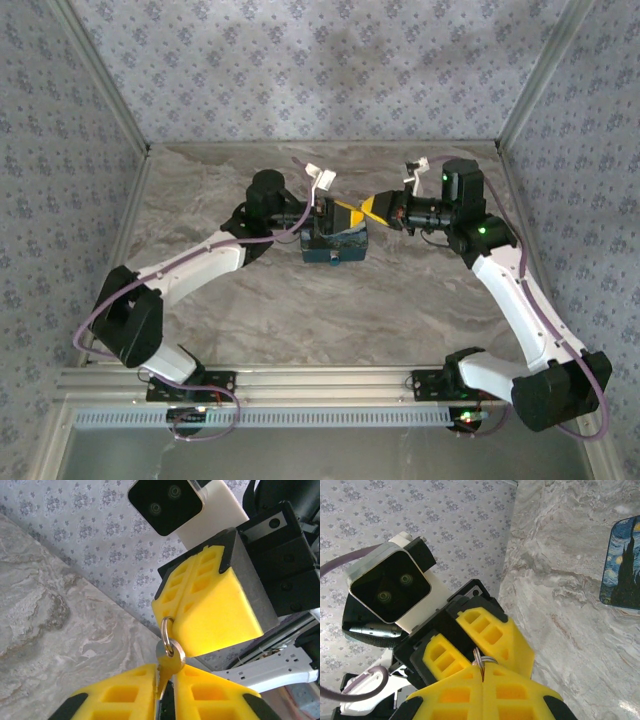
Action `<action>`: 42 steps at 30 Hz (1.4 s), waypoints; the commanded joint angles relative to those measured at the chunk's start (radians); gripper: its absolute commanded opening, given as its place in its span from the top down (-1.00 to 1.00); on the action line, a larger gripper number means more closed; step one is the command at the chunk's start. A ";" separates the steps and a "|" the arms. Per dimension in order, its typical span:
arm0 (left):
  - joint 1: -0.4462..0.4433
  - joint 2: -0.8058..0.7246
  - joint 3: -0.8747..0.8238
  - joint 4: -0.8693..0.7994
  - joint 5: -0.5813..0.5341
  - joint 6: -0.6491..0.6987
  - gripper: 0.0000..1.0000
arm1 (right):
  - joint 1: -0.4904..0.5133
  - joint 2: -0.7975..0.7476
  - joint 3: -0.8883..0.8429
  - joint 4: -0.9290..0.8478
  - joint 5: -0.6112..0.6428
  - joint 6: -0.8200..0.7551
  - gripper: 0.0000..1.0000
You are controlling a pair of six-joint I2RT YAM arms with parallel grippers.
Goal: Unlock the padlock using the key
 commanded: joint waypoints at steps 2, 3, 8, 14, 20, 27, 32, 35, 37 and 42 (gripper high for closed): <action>0.009 -0.047 0.029 -0.023 0.010 0.033 0.74 | -0.005 -0.003 -0.008 -0.020 -0.035 -0.028 1.00; 0.009 -0.048 0.030 -0.027 0.009 0.035 0.74 | -0.005 -0.002 -0.009 -0.020 -0.038 -0.031 1.00; 0.010 -0.052 0.034 -0.054 0.007 0.052 0.63 | -0.005 -0.001 -0.004 -0.040 -0.047 -0.050 1.00; 0.009 -0.049 0.038 -0.054 0.010 0.049 0.59 | -0.002 -0.001 0.001 -0.049 -0.056 -0.060 1.00; 0.009 -0.041 0.040 -0.046 0.016 0.044 0.77 | -0.003 0.000 -0.004 -0.050 -0.057 -0.062 1.00; 0.009 -0.049 0.038 -0.076 0.015 0.063 0.91 | -0.009 -0.001 -0.001 -0.058 -0.063 -0.070 1.00; 0.010 -0.064 0.044 -0.127 0.017 0.098 1.00 | -0.014 -0.003 -0.010 -0.061 -0.094 -0.113 0.99; 0.009 -0.072 0.056 -0.178 0.018 0.128 1.00 | -0.013 -0.009 -0.017 -0.068 -0.106 -0.154 0.98; 0.009 -0.074 0.071 -0.224 0.025 0.151 1.00 | -0.016 -0.012 -0.022 -0.078 -0.105 -0.178 1.00; 0.007 -0.070 0.119 -0.349 0.063 0.216 1.00 | -0.019 -0.010 -0.030 -0.102 -0.126 -0.241 0.68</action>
